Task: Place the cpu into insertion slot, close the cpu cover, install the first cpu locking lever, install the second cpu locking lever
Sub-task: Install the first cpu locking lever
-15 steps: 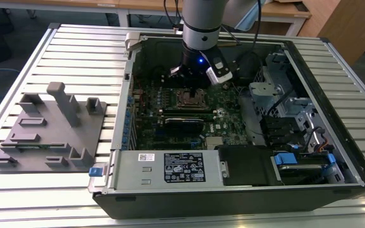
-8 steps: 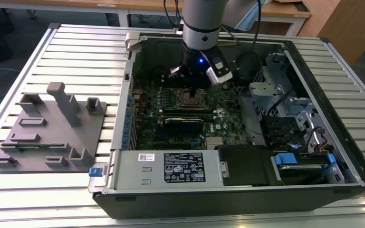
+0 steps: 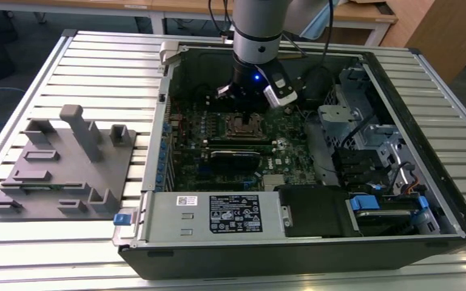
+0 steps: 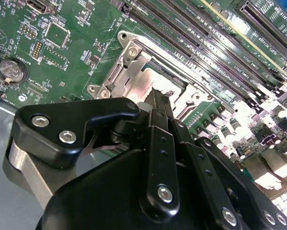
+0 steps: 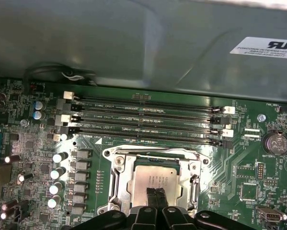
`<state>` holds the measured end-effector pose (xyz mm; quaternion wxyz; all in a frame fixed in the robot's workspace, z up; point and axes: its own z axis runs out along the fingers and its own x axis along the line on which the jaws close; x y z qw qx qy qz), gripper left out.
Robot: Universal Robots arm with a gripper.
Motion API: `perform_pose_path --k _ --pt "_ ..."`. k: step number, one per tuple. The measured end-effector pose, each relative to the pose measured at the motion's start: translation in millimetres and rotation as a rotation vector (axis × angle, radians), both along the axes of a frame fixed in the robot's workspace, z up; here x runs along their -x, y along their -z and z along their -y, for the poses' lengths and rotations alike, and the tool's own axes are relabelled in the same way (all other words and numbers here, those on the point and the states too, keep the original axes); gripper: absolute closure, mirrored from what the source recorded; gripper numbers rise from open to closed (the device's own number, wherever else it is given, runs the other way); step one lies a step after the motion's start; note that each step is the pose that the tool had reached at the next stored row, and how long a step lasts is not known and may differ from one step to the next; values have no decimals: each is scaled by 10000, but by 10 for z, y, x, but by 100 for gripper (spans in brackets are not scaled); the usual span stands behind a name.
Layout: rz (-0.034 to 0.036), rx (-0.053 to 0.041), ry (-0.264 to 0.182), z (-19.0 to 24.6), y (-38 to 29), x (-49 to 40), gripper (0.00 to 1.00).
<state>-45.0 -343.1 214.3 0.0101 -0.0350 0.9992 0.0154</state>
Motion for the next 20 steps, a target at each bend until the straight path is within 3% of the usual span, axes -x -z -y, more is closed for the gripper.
perform_pose_path --k 20 --pt "0 0 -141 0 0 0 90"
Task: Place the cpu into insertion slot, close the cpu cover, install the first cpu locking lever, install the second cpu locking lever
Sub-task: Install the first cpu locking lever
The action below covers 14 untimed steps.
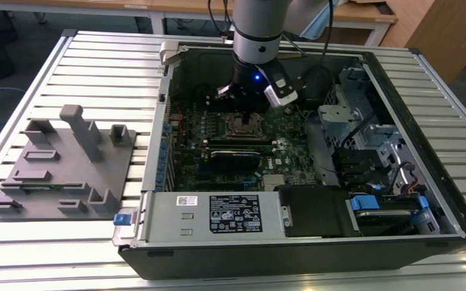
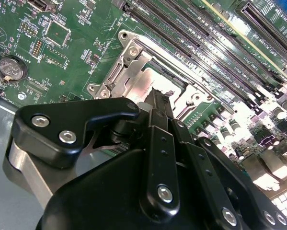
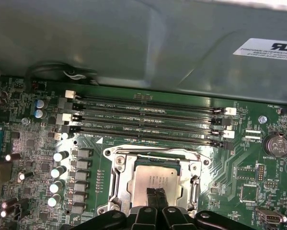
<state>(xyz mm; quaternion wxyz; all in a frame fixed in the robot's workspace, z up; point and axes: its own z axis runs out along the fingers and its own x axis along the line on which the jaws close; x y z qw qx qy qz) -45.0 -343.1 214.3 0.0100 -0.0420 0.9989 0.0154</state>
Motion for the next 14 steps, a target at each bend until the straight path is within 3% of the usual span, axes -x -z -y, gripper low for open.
perform_pose_path --k 14 --pt "0 0 -117 0 0 0 90"
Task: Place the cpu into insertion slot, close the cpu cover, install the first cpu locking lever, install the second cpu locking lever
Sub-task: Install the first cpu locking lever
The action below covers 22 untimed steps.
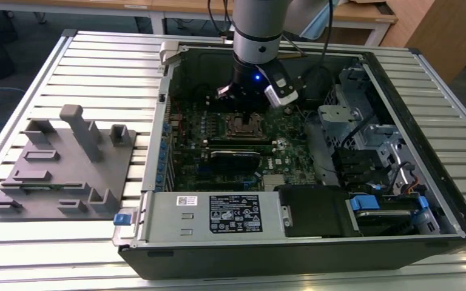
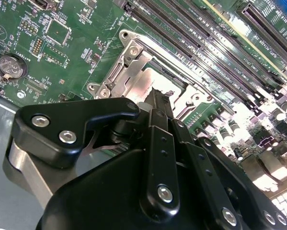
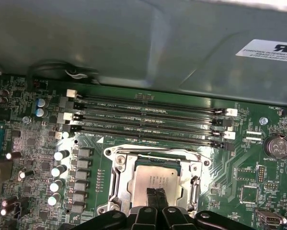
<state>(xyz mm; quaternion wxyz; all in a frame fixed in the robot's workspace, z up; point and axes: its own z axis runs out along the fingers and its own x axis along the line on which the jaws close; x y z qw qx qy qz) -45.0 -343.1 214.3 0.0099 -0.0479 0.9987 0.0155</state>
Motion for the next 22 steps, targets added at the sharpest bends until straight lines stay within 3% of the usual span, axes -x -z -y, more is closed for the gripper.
perform_pose_path --k 22 --pt "0 0 -245 0 0 0 90"
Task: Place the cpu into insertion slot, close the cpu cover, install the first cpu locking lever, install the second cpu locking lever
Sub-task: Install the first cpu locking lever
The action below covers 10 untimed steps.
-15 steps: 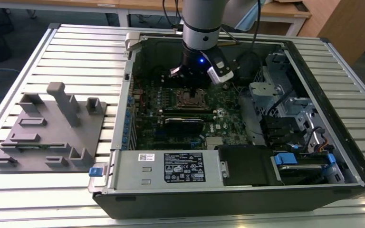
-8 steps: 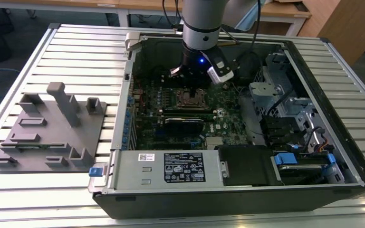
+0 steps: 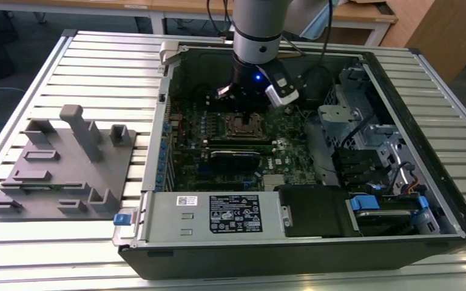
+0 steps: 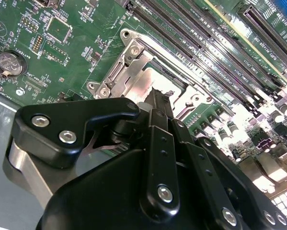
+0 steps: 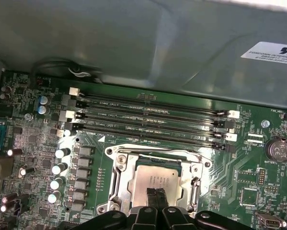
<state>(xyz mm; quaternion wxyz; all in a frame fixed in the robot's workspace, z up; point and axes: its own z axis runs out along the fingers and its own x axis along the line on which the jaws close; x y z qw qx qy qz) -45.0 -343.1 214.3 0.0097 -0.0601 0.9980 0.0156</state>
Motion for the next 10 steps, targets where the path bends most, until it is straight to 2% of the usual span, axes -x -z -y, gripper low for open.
perform_pose_path --k 7,8,9,10 --pt "0 0 -118 0 0 0 90" --pt "0 0 -653 0 0 0 90" --pt "0 0 -942 0 -1 0 90" --pt "0 0 -949 0 -1 0 90"
